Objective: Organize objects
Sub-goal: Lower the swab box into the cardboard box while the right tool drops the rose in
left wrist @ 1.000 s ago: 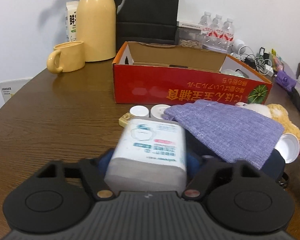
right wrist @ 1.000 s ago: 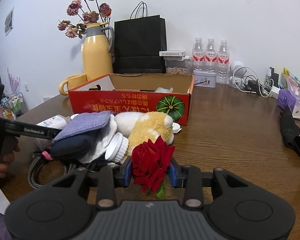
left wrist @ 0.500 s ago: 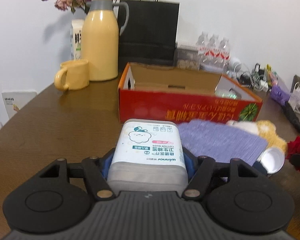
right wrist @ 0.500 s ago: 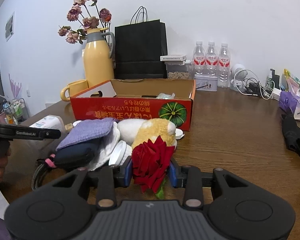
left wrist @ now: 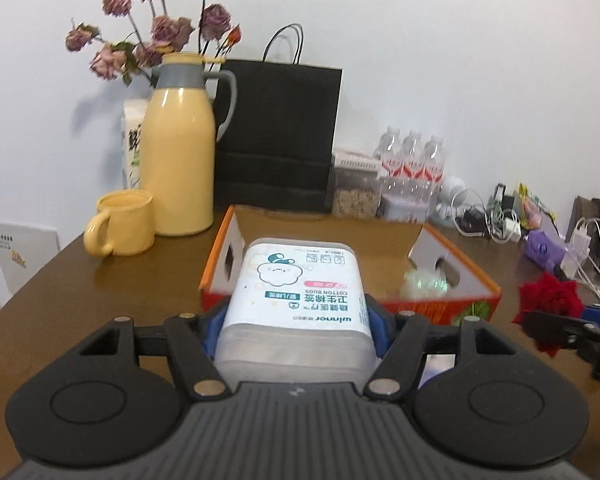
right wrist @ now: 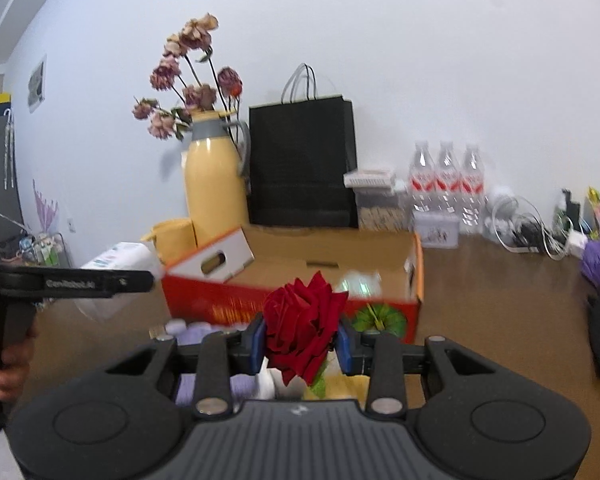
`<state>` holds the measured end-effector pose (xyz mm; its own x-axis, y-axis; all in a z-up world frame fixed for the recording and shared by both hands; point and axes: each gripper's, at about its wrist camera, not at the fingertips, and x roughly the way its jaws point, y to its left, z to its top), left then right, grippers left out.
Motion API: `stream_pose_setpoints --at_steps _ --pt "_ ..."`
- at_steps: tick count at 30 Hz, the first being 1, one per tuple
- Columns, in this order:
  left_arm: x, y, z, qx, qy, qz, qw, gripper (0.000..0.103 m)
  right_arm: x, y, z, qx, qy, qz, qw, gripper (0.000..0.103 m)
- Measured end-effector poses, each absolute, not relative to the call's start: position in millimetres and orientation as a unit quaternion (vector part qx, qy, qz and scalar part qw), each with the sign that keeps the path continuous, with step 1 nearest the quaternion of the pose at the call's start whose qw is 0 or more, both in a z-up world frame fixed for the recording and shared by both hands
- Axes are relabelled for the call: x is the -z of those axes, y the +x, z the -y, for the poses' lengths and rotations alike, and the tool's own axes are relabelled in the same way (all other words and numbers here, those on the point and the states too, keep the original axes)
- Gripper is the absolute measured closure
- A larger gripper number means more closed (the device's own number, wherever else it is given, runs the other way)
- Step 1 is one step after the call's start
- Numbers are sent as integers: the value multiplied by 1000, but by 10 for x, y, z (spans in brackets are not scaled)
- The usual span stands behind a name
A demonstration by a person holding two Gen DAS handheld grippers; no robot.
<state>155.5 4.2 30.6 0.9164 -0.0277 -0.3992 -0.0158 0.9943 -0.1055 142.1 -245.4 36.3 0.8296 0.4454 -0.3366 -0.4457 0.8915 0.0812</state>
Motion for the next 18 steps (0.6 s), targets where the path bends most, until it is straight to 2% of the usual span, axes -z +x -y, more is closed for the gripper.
stream_pose_setpoints --at_steps 8,18 --pt "-481 2144 89 -9 -54 -193 980 36 -582 2047 2109 -233 2 -165 958 70" --pt "-267 2896 56 -41 -66 -219 973 36 -358 2992 1802 -207 12 -226 952 70"
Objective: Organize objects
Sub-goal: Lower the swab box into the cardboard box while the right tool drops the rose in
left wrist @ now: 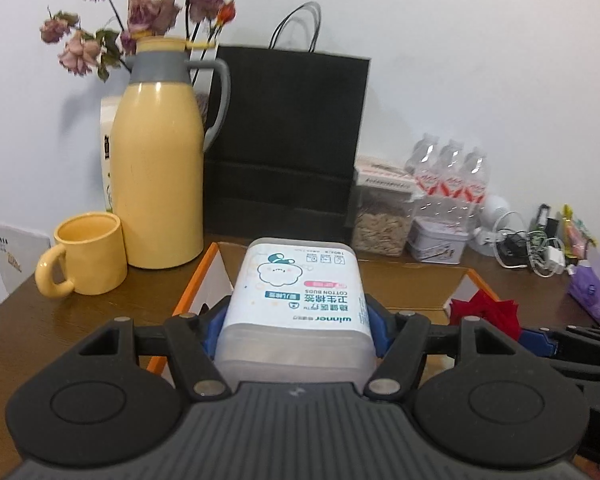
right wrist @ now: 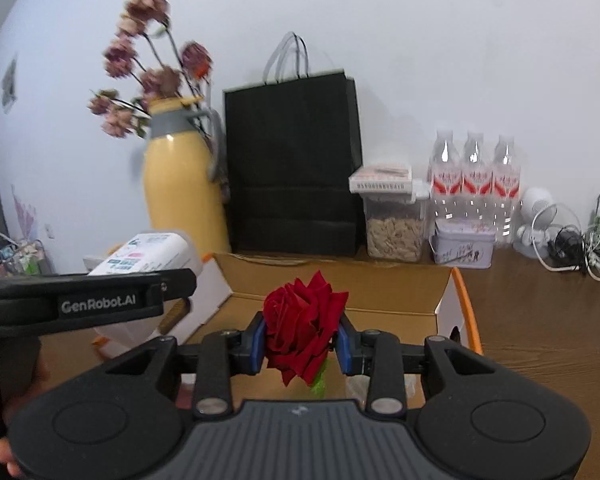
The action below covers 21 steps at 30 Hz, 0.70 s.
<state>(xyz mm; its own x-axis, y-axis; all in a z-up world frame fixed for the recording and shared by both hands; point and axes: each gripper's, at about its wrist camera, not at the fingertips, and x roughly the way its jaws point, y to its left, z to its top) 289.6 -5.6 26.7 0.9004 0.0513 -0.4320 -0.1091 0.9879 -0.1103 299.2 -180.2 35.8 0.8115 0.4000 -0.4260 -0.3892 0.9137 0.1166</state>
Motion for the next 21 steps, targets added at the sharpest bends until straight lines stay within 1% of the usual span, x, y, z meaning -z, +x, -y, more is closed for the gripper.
stream_pose_setpoints --at_steps 7,11,17,19,20,21 --pt "-49 3229 -102 -77 -71 -243 964 36 -165 3323 1670 -172 -3 -259 950 70" --pt "50 3264 -133 -74 -60 -259 961 36 -57 3404 1662 -179 -8 -276 944 70" --pt "77 3246 -72 -62 -53 -266 961 35 -63 3373 1671 -184 -4 -275 944 68" --pt "65 3215 -71 -65 -56 -257 963 25 -63 3374 1678 -178 -3 -279 944 65" --pt "55 3193 -77 -69 -60 -252 964 11 -61 3379 1686 -176 -3 -281 943 60" --pt "46 3182 -78 -71 -62 -247 964 1 -61 3384 1694 -173 -2 -283 943 56"
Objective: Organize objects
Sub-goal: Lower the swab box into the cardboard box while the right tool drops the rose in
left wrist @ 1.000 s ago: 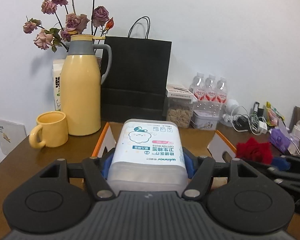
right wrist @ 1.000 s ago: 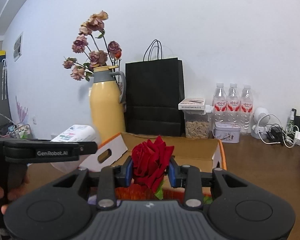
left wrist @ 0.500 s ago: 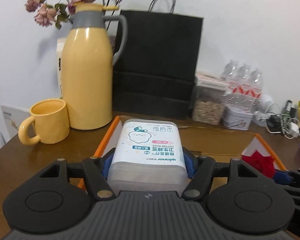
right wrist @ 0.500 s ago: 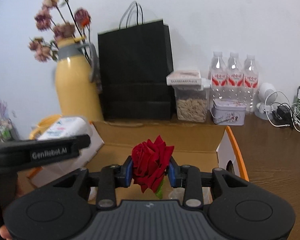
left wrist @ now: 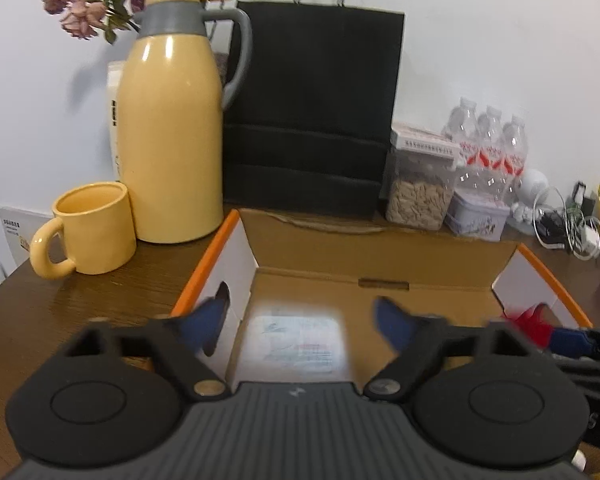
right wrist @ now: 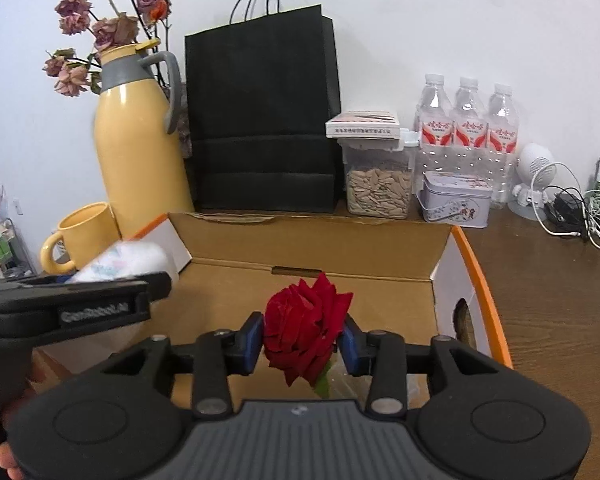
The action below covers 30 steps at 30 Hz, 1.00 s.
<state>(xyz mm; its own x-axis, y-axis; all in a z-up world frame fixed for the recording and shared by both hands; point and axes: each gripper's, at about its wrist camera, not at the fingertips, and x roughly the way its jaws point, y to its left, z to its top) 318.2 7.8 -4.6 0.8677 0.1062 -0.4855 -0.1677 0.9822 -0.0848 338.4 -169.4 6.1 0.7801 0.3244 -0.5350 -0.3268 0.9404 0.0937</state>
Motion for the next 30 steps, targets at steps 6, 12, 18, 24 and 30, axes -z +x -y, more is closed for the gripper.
stream_pose_setpoints --at_steps 6,12,18,24,30 --pt "-15 3123 -113 -77 -81 -227 968 0 -70 3372 1715 -149 -5 -279 949 3" --pt "-94 3060 -113 -79 -86 -212 970 0 -114 3328 1720 -155 -7 -273 949 0" --pt "-271 2926 -100 -60 -94 -195 974 0 -278 3171 1724 -163 -11 -246 955 0" --pt "-410 2721 -63 -44 -85 -189 977 0 -406 2947 1762 -169 -29 -231 958 0" --pt "-488 2477 -106 -48 -82 -195 976 0 -510 2667 1867 -169 -37 -219 960 0"
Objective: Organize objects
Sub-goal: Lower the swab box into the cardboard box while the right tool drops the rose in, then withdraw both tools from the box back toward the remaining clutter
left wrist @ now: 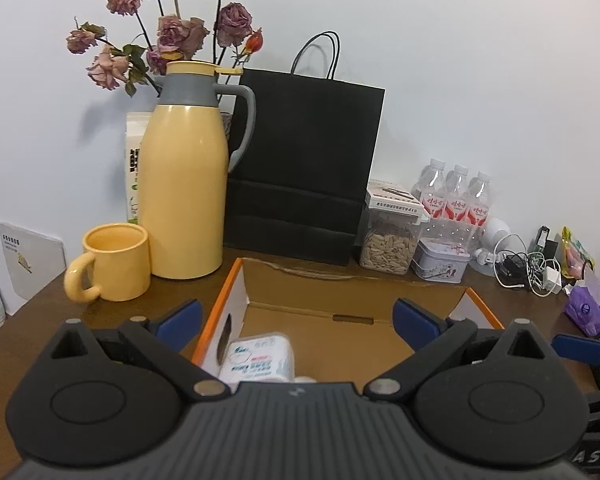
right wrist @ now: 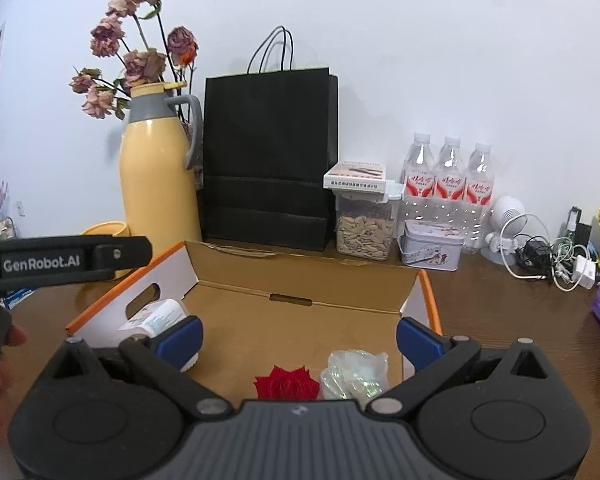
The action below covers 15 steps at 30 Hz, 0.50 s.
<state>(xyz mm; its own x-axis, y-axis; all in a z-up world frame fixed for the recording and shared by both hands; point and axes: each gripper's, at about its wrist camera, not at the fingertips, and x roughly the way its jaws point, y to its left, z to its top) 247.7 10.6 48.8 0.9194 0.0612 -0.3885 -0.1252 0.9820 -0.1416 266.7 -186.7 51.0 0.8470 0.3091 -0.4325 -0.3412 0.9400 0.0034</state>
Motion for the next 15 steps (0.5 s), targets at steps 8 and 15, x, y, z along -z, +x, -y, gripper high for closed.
stream_pose_setpoints --at_steps 8,15 --pt "-478 2112 -238 -45 -86 -221 971 0 -520 2228 2068 -176 -59 -215 959 0" --pt "-470 1748 -375 -55 -77 -225 970 0 -451 1834 2287 -176 -75 -221 956 0"
